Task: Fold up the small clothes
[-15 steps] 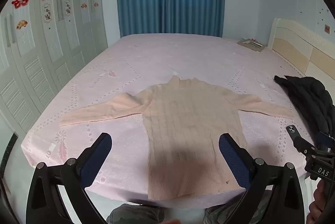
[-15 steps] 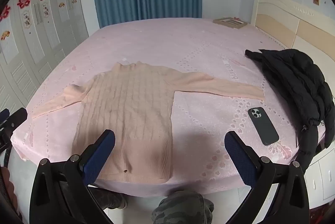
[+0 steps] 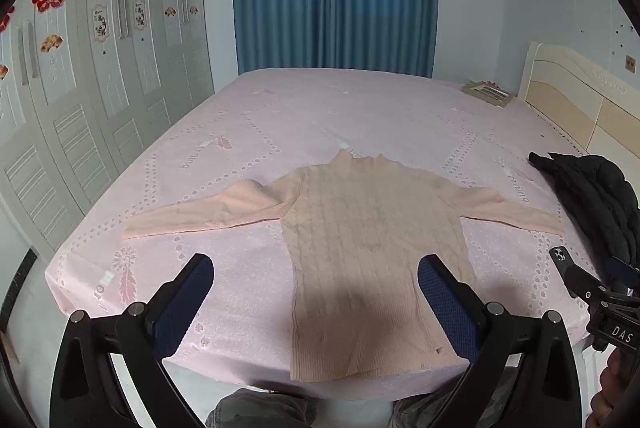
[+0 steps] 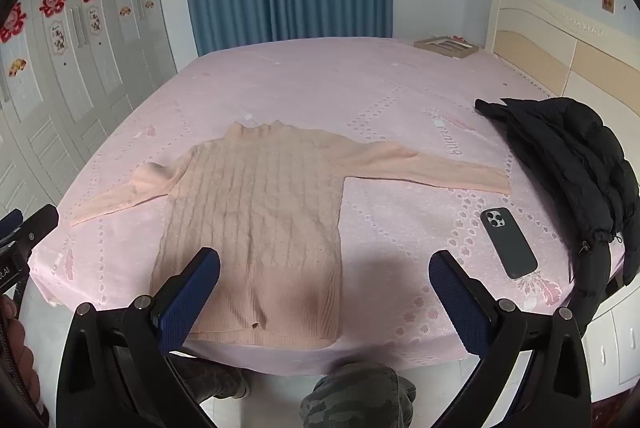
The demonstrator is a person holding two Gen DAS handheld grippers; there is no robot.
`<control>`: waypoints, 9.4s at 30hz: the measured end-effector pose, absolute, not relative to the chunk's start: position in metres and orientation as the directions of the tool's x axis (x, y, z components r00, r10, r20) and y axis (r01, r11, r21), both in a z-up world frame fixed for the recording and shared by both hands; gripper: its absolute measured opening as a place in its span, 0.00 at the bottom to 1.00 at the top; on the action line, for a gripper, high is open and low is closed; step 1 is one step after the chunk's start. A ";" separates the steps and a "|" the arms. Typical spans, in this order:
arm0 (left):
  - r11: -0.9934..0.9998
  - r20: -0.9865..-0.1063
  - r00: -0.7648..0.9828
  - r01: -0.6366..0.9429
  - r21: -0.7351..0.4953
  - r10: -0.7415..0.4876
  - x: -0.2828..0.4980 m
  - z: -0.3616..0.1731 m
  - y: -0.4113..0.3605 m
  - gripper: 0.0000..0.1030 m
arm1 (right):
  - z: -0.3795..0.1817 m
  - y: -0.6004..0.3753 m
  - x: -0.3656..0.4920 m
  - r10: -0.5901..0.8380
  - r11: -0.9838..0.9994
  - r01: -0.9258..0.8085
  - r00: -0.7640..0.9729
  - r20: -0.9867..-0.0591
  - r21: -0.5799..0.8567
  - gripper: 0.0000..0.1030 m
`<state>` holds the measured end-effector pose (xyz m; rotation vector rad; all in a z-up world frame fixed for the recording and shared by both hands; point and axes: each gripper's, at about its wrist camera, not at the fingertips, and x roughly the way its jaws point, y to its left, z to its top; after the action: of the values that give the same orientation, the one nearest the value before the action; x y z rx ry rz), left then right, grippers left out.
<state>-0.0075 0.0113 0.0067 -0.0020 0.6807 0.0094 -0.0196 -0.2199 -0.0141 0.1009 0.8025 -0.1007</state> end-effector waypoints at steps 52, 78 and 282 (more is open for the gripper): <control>1.000 -0.639 0.769 -0.012 -0.019 -0.003 -0.007 0.006 0.017 1.00 | -0.009 -0.216 -0.022 -0.031 0.989 0.123 0.698 -0.716 0.077 0.99; 1.000 -0.628 0.779 -0.013 -0.026 -0.006 -0.006 0.009 0.022 1.00 | -0.006 -0.213 -0.018 -0.035 0.990 0.121 0.710 -0.704 0.073 0.99; 0.922 -0.715 0.685 -0.172 -0.347 -0.141 0.332 -0.225 0.093 0.79 | -0.093 -0.452 0.255 -0.337 0.861 0.503 0.674 -0.657 0.075 0.09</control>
<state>0.3325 0.0930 -0.2254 -0.4087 0.8224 0.0176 0.2550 -0.4521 -0.0925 0.2602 0.6825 -0.4785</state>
